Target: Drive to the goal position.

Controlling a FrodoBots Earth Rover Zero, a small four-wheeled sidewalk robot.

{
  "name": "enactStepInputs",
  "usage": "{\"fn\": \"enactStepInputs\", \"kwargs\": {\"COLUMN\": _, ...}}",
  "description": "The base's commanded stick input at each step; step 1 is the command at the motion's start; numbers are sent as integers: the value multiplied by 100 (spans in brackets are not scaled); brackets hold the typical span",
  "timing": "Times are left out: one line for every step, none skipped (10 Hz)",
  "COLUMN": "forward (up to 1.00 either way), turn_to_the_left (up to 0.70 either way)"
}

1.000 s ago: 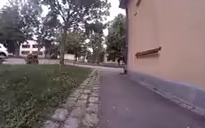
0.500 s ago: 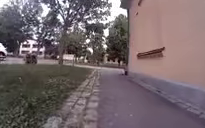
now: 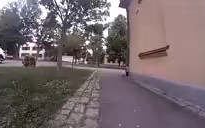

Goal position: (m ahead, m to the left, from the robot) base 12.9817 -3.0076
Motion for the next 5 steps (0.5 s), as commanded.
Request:
{"fn": "enactStepInputs", "kwargs": {"forward": 45, "turn_to_the_left": 0}}
{"fn": "enactStepInputs", "kwargs": {"forward": 45, "turn_to_the_left": 0}}
{"fn": "enactStepInputs", "kwargs": {"forward": 45, "turn_to_the_left": 0}}
{"fn": "enactStepInputs", "kwargs": {"forward": 45, "turn_to_the_left": 0}}
{"fn": "enactStepInputs", "kwargs": {"forward": 45, "turn_to_the_left": 0}}
